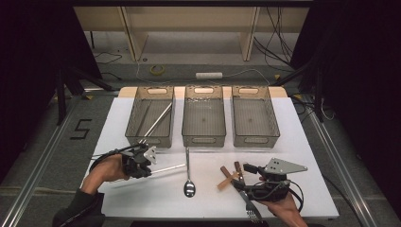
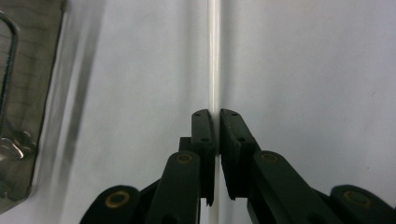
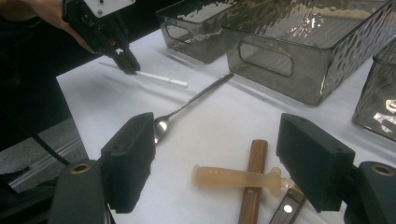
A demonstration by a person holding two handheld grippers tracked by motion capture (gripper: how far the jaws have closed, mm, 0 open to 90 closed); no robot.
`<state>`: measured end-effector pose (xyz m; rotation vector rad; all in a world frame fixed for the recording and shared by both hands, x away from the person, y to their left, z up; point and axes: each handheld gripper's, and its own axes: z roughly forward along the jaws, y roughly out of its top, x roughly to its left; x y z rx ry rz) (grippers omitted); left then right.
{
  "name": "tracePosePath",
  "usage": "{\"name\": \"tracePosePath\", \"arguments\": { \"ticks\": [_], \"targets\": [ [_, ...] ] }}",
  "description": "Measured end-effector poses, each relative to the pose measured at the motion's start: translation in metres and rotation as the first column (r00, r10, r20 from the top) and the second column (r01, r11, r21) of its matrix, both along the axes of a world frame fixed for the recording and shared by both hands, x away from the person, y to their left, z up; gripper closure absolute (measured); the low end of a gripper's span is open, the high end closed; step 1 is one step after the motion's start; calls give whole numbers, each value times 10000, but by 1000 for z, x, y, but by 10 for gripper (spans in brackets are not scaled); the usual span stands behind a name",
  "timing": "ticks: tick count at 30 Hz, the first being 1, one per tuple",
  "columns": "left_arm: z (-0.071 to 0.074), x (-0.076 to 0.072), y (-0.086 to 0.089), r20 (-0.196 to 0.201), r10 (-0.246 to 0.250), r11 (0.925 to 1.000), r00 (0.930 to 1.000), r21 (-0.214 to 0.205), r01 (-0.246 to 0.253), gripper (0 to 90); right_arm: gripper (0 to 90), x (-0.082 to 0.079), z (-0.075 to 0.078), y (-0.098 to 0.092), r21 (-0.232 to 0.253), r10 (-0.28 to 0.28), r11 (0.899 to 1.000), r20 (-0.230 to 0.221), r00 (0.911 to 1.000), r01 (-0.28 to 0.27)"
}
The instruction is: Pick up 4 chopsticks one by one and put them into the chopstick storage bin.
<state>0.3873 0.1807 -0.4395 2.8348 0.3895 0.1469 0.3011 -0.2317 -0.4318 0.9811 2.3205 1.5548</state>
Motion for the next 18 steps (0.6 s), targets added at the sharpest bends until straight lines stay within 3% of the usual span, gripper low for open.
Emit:
{"name": "tracePosePath", "arguments": {
  "ticks": [8,14,18],
  "targets": [
    [11,2,3,58,804,9949,9967,-619,-799,841,291,0,0,0,7,-2,10000,-2,10000,2],
    [21,3,3,200,1383,9848,9902,-1088,-1354,841,291,0,0,-1,3,11,10000,-25,10000,-11],
    [26,5,5,249,1827,9730,9828,-1480,-1772,841,292,0,0,-1,11,-12,10000,-6,10000,12]
  ]
}}
